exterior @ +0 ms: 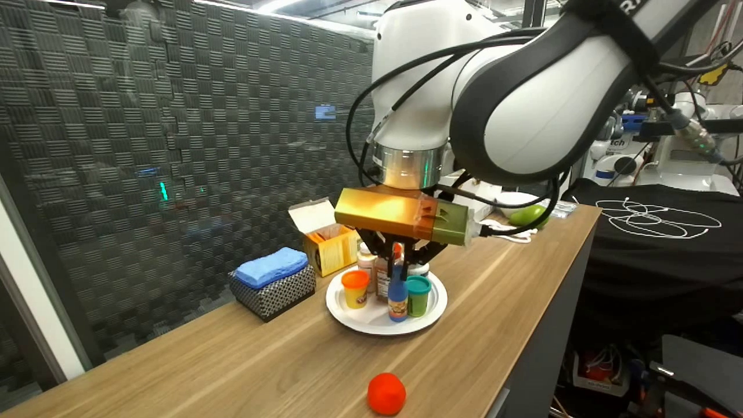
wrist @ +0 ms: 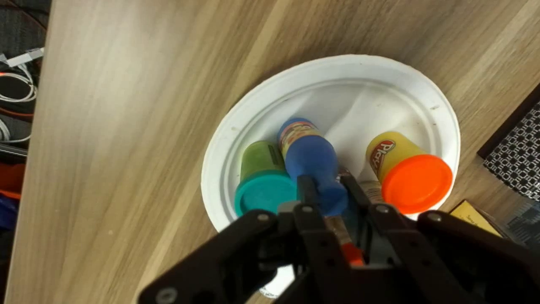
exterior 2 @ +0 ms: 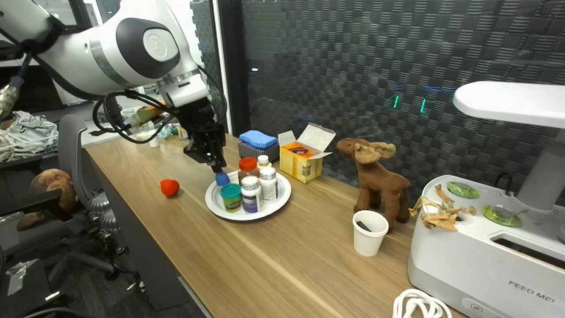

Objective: Pick up all the objects surrounding the white plate and arrange them on the plate

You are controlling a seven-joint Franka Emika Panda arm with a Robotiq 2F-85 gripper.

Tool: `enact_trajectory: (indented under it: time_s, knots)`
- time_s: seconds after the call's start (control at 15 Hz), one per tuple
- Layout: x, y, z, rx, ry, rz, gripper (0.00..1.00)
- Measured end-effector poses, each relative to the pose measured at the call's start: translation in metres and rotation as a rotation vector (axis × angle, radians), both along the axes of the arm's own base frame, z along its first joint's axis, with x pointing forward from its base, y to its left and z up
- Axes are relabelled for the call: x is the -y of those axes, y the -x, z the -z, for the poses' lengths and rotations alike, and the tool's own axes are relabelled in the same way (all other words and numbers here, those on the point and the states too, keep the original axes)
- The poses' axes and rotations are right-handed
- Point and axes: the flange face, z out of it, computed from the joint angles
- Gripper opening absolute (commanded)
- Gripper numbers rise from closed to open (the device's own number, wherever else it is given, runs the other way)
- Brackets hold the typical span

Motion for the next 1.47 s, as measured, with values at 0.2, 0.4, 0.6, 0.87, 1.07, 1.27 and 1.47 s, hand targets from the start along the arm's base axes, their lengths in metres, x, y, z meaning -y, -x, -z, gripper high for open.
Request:
enact_trajectory:
  time_s: [0.2,0.4,0.6,0.87,1.07,1.27,1.47]
  knots:
    - [0.006,0.003,0.000,0.012,-0.012,0.015,0.29]
    - [0.010,0.005,0.002,0.013,-0.017,0.024,0.59]
    - [0.014,0.010,0.009,-0.002,-0.015,0.030,0.82]
    - [0.016,0.012,0.012,-0.005,-0.016,0.031,1.00]
    - [0.016,0.012,0.011,-0.002,-0.018,0.031,1.00]
    - [0.014,0.012,0.011,0.000,-0.021,0.031,1.00]
    - [0.012,0.013,0.011,0.001,-0.023,0.026,1.00]
